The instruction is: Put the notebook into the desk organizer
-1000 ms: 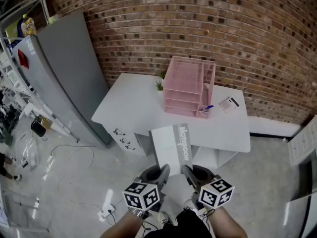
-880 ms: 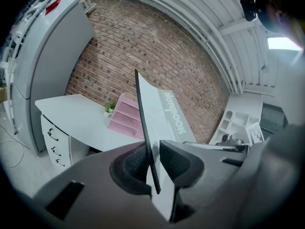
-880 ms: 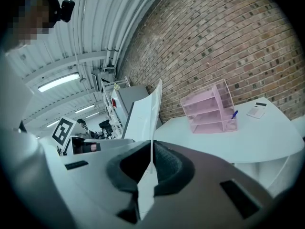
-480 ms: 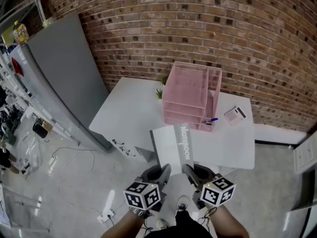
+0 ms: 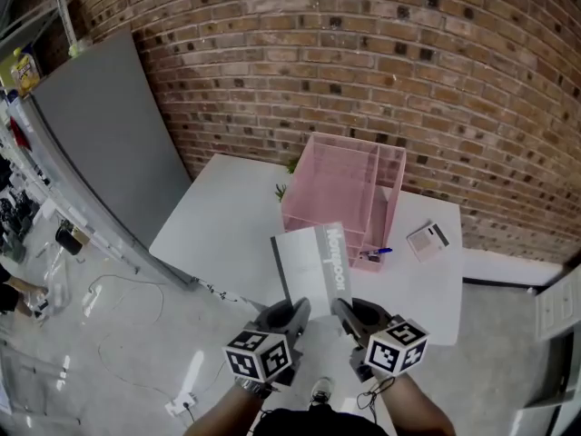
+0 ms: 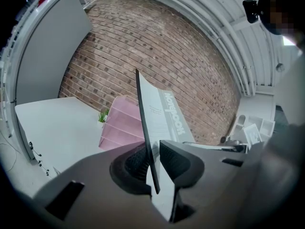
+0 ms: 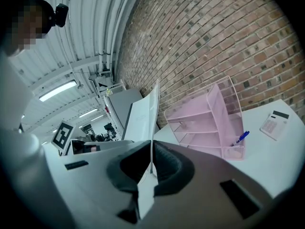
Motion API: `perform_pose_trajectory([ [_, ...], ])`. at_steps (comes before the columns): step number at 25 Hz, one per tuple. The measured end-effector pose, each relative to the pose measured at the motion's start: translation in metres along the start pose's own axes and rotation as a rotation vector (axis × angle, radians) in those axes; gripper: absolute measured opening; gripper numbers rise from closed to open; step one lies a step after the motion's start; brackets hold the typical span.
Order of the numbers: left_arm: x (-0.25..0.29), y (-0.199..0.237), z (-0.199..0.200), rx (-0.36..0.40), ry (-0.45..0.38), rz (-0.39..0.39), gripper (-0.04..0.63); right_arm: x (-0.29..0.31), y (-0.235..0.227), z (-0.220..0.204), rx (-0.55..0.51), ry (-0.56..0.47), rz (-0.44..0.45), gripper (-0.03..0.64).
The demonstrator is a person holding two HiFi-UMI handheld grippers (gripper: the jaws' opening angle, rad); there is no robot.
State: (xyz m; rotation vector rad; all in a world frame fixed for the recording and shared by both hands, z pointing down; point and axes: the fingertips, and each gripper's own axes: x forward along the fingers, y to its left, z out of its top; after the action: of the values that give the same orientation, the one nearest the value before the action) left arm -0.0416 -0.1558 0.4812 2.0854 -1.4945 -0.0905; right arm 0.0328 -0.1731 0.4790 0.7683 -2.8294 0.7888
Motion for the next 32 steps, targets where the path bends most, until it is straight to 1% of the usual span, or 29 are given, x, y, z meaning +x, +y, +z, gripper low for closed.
perform_pose_trajectory([
  [8,0.037,-0.003,0.014,0.003,-0.001,-0.002,0.057,0.006,-0.032,0.023,0.010,-0.018,0.001,0.014],
  [13,0.055,-0.001,0.021,0.005,0.006,-0.022,0.057,0.012,-0.047,0.031,0.027,-0.035,-0.025,0.014],
  [16,0.066,0.004,0.024,0.013,0.020,-0.043,0.057,0.017,-0.056,0.034,0.046,-0.044,-0.046,0.012],
  [19,0.076,0.011,0.027,0.037,0.043,-0.068,0.058,0.026,-0.064,0.037,0.077,-0.060,-0.074,0.014],
  [21,0.083,0.019,0.031,0.057,0.061,-0.083,0.061,0.033,-0.067,0.041,0.092,-0.066,-0.098,0.014],
  [25,0.095,0.036,0.041,0.070,0.090,-0.116,0.064,0.050,-0.072,0.051,0.107,-0.082,-0.143,0.012],
  [32,0.115,0.065,0.058,0.105,0.139,-0.157,0.101,0.076,-0.079,0.067,0.133,-0.107,-0.224,0.012],
])
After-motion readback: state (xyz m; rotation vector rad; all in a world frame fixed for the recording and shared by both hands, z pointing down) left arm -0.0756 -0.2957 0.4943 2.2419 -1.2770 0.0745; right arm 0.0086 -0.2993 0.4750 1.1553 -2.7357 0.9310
